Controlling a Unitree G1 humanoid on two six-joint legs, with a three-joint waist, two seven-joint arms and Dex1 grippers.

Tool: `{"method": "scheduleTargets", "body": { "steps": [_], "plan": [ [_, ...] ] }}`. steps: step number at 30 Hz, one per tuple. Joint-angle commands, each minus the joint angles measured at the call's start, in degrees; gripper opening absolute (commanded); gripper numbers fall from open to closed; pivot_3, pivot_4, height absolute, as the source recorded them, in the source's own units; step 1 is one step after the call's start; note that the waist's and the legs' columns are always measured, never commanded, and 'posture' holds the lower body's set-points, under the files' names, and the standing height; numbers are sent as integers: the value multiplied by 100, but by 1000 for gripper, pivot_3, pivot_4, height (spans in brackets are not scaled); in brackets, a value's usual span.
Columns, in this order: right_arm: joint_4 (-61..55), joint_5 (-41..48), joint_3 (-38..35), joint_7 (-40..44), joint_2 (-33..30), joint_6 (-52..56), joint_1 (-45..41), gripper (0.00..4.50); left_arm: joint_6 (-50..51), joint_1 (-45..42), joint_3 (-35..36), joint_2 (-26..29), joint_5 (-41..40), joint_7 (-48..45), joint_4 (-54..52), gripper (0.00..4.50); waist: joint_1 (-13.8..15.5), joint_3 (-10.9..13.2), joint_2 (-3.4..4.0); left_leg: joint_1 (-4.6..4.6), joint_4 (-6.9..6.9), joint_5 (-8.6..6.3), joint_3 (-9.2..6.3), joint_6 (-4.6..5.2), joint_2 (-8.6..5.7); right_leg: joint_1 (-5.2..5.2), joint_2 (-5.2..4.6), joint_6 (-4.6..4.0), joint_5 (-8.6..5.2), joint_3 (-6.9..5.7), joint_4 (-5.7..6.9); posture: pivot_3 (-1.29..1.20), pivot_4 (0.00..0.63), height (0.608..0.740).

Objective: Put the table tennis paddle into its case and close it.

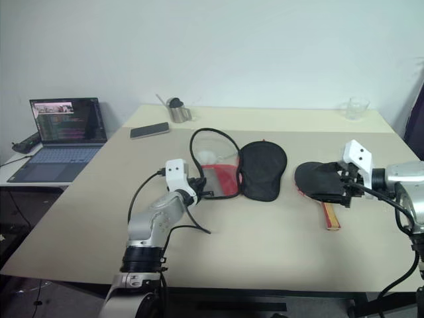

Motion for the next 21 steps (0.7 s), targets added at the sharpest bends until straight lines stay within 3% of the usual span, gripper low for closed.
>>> {"method": "scheduleTargets", "body": {
  "steps": [1, 3, 10, 12, 14, 16, 18, 21],
  "plan": [
    [-224, 143, -238, -48, -114, 49, 43, 4500, 102, 30, -105, 111, -48, -165, -362, 254, 3, 0, 0, 0, 0, 0, 0, 0, 0, 0, 0, 0, 0, 0, 0, 0, 150, 740],
    [-219, 145, -237, -80, -121, 55, 63, 4500, 233, 13, -20, 149, -82, -136, -301, 721, 3, 0, 0, 0, 0, 0, 0, 0, 0, 0, 0, 0, 0, 0, -1, 0, 150, 740],
    [-314, 135, -254, -235, -145, 125, 221, 4500, 84, 38, -330, 747, 197, -577, -327, 3100, 0, 0, 0, 2, -1, 0, 1, 0, 3, 0, 5, 0, 0, 3, -1, 0, 150, 740],
    [-421, 115, -286, -360, -159, 199, 351, 4500, 0, 44, -484, 1190, 293, -975, -349, 3827, 1, 0, 0, 1, -1, 0, 1, 0, 3, 0, 5, 0, 0, 3, -1, 0, 150, 740],
    [-578, -81, -368, -887, -175, 512, 527, 4500, 214, 217, -674, 2127, -49, -2261, -759, 4492, -19, 1, -1, 0, -3, -1, 1, -1, 7, -2, 8, 0, 0, 3, -1, 0, 150, 740],
    [-767, -359, -447, -1542, -208, 986, 708, 4500, 530, 347, -516, 2942, -595, -3340, -1067, 4492, -58, 1, -1, -1, -9, -2, 5, -3, 14, -10, 15, -1, 0, 12, -1, 0, 150, 740],
    [-917, -468, -500, -1877, -247, 1315, 833, 4500, 550, 376, -407, 3290, -827, -3731, -1150, 4492, -48, 1, -1, -1, -10, -4, 3, -6, 17, -10, 17, -4, 0, 13, -7, 0, 150, 740],
    [-1655, -467, -888, -2575, -265, 2711, 1292, 4500, 264, 436, -130, 4017, -1298, -4933, -1351, 4492, -10, 1, 0, -4, -9, -3, -4, -4, 16, -5, 17, -4, 0, 8, -14, 0, 150, 740]
  ]
}}
